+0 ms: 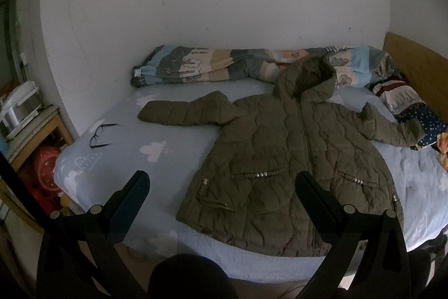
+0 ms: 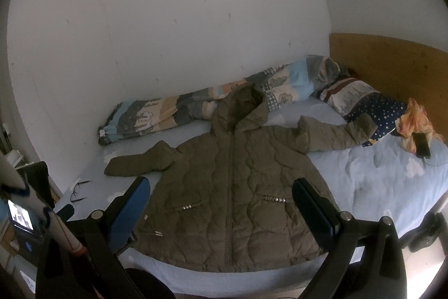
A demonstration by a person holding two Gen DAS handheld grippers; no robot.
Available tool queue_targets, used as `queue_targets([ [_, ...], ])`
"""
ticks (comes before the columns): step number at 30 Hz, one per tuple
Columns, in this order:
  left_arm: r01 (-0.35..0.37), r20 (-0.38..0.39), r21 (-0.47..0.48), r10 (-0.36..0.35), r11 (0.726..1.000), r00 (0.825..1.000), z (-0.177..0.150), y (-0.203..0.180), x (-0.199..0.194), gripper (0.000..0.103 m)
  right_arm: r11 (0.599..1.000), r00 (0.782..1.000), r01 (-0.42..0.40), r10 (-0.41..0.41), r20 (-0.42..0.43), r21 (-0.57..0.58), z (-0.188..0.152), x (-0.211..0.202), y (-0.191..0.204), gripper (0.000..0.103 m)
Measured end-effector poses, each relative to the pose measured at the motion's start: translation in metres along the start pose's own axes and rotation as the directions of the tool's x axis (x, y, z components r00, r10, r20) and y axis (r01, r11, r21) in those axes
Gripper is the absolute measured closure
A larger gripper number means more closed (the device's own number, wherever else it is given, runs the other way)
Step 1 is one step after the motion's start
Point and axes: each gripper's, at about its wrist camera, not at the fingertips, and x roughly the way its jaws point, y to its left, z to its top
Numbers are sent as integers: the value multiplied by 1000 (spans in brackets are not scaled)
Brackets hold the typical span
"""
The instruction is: Fold large clothes
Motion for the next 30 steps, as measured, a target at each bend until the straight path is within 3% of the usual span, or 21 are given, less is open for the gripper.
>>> queue_targets([
  [13, -4, -24, 16, 4, 1000, 1000, -2, 0, -5, 0, 1000, 1000, -15, 15, -21, -8, -5, 16, -13, 0],
  [20, -33, -51, 19, 34, 999, 998, -5, 7, 2, 0, 998, 999, -39, 39, -12, 54, -12, 25, -39, 0],
  [26, -28, -93, 4, 28, 1000, 995, 7, -1, 43, 0, 988, 995, -29, 42, -88, 149, -15, 52, -57, 0],
  [30, 7, -42, 19, -6, 1000, 999, 31, -30, 82, 0, 986, 996, 8, 7, -89, 165, -4, 86, -96, 0],
])
